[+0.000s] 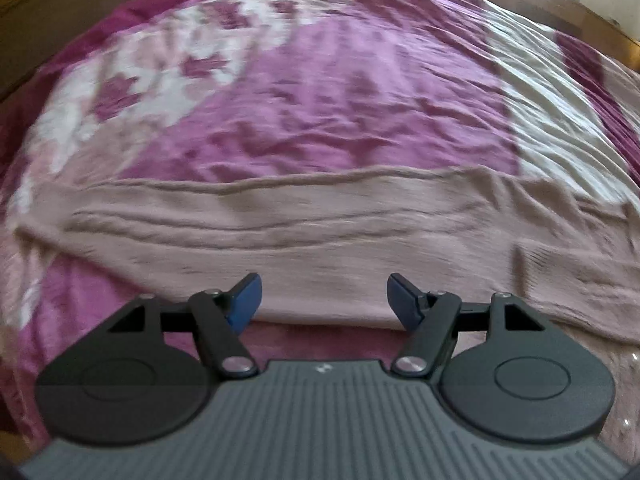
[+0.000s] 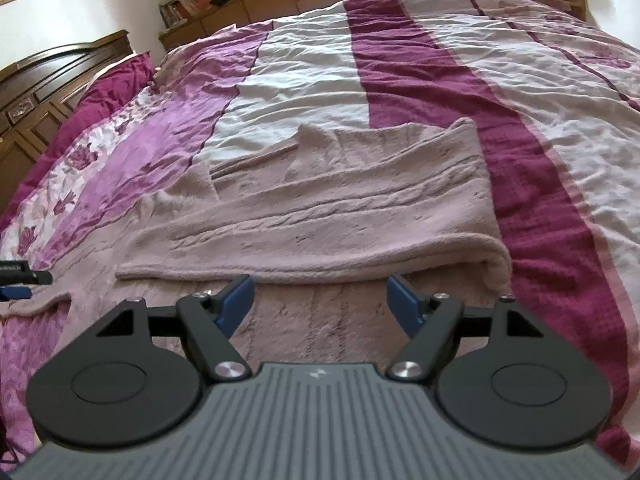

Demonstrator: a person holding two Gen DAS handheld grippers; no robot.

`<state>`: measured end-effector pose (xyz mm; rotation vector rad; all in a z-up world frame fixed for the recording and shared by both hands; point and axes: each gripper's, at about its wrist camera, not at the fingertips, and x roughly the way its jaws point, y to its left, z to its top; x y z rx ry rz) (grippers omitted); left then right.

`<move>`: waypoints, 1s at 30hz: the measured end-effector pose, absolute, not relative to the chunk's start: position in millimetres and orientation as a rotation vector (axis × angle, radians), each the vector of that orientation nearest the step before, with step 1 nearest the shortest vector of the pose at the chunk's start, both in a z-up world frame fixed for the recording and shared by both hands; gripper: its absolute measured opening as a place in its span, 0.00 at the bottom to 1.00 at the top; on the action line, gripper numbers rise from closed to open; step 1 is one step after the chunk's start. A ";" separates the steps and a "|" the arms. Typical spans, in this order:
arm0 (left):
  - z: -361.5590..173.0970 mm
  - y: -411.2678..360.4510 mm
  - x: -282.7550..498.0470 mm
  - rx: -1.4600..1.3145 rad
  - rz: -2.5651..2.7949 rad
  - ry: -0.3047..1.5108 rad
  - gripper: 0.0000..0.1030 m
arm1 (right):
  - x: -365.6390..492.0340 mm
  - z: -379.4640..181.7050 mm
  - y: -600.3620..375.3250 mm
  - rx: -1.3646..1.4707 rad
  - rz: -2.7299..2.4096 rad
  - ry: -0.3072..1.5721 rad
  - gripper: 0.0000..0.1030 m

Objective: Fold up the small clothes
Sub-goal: 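Move the left gripper to the other sleeve and grasp its cuff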

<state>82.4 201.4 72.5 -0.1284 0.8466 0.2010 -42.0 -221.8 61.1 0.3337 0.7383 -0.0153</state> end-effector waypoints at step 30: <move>28.8 333.2 99.6 -0.604 0.540 0.692 0.73 | 41.9 60.9 -196.7 0.182 0.007 0.902 0.83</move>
